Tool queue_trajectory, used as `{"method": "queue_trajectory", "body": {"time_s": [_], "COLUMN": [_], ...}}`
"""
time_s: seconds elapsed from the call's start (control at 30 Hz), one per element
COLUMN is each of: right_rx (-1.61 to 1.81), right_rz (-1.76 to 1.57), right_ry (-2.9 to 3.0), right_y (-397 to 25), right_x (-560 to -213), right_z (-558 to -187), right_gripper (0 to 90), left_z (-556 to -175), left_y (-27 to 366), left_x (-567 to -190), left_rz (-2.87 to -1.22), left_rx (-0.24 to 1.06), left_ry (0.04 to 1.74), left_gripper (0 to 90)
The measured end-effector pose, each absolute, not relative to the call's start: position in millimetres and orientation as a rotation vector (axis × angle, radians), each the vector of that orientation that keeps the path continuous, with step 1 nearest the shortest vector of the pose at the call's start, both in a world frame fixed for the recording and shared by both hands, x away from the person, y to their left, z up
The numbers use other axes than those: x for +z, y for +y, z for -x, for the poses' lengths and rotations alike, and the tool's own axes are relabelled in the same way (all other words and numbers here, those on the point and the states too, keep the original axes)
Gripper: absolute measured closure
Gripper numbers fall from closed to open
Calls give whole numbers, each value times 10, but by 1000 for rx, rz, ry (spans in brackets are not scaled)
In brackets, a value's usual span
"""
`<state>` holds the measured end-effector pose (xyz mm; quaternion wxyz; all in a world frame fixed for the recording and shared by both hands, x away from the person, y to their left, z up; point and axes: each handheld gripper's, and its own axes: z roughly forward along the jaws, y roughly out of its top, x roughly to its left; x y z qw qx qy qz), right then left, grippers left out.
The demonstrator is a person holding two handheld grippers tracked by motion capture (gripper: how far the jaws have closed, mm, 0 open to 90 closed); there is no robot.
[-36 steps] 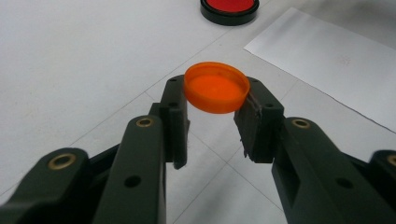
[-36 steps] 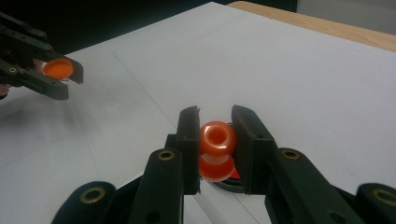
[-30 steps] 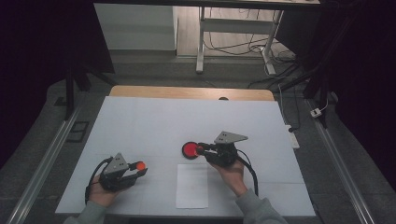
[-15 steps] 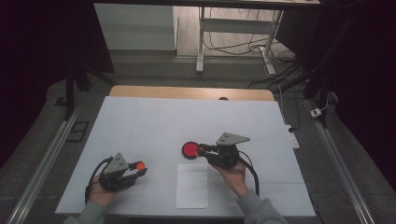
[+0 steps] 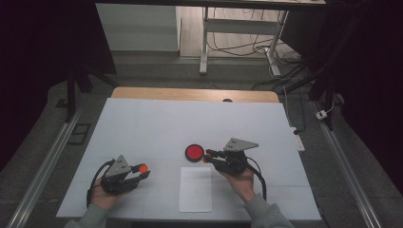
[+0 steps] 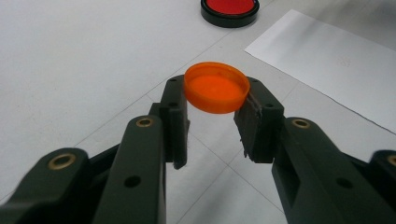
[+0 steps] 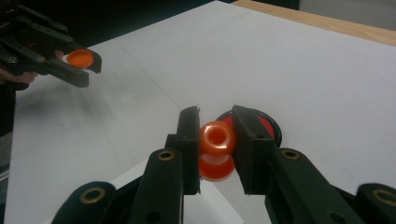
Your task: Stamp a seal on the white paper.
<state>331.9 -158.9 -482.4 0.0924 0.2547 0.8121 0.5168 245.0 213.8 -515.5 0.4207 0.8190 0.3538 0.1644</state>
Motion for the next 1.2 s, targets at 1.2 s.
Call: {"method": "queue_trajectory", "body": {"time_s": [1.2], "right_rx": [1518], "right_rz": [-693], "right_ry": [2500], "right_y": [-1599], "right_x": [-4903], "right_z": [-3060], "right_gripper": [724], "left_z": [-2456], "left_y": [2131], "left_x": [-5161], "left_rz": [-2057], "left_rx": [410], "left_ry": [887], "left_gripper": [652]}}
